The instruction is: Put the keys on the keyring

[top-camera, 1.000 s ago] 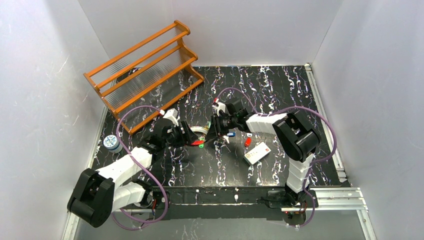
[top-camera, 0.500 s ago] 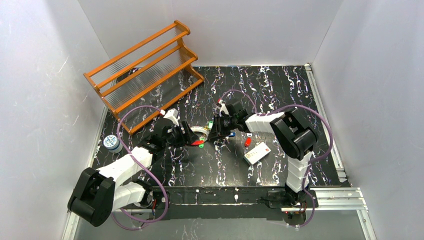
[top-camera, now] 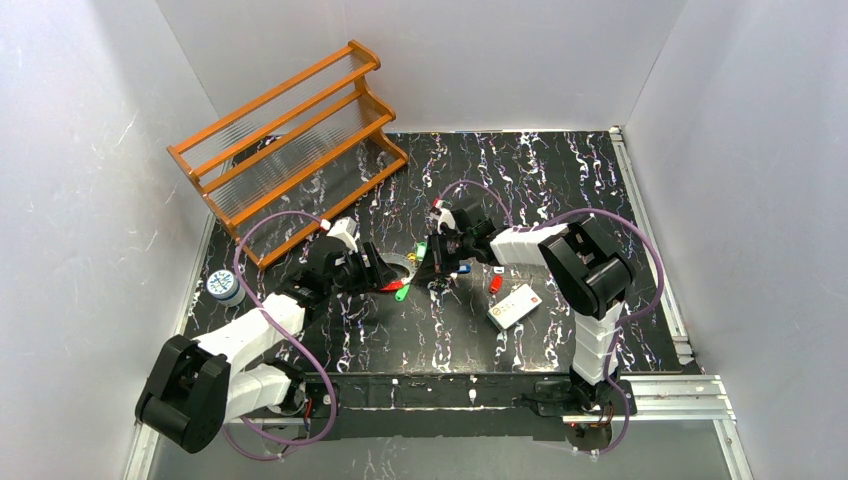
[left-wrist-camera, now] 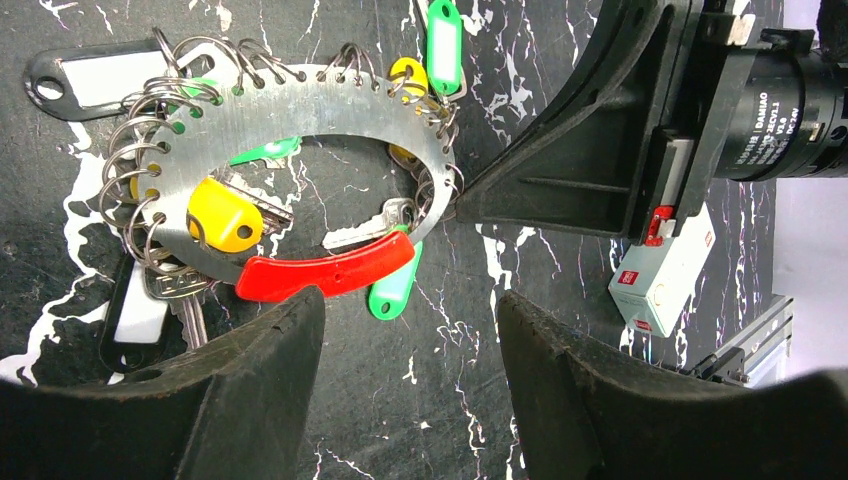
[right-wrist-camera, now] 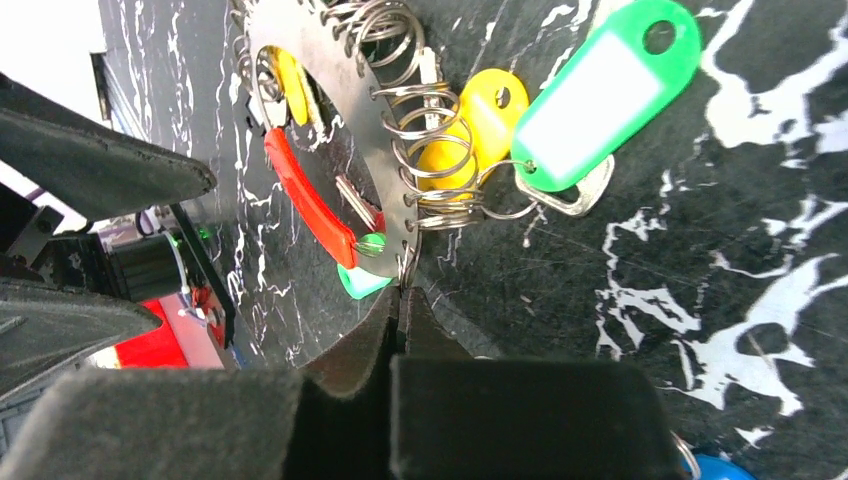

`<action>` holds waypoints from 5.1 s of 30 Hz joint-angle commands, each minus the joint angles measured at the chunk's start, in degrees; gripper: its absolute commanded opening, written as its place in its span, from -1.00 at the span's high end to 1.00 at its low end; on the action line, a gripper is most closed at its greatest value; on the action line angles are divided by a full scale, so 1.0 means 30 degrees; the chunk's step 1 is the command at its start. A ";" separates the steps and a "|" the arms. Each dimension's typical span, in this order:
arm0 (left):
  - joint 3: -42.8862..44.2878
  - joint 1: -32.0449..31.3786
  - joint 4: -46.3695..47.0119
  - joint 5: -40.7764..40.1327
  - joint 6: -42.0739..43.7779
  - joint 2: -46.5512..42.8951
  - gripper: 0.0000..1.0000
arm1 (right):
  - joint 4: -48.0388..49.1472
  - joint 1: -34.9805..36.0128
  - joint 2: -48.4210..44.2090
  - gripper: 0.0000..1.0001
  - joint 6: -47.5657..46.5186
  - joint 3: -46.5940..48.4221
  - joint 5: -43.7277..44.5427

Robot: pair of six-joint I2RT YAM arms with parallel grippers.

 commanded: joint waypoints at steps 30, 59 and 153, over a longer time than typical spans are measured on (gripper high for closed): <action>0.0104 0.0006 -0.0015 0.0094 0.0071 0.0327 -0.24 | -0.0800 0.0460 -0.0281 0.30 -0.1540 0.0630 0.0433; 0.0478 0.0006 -0.0718 -0.0247 0.0679 0.0383 -0.24 | -0.5834 0.3918 -0.1459 0.87 -0.7832 0.3444 0.8312; 0.0209 0.0006 -0.0292 -0.0164 0.1007 0.0371 -0.26 | 0.1607 0.0516 -0.2012 0.24 -0.3616 -0.0317 -0.2962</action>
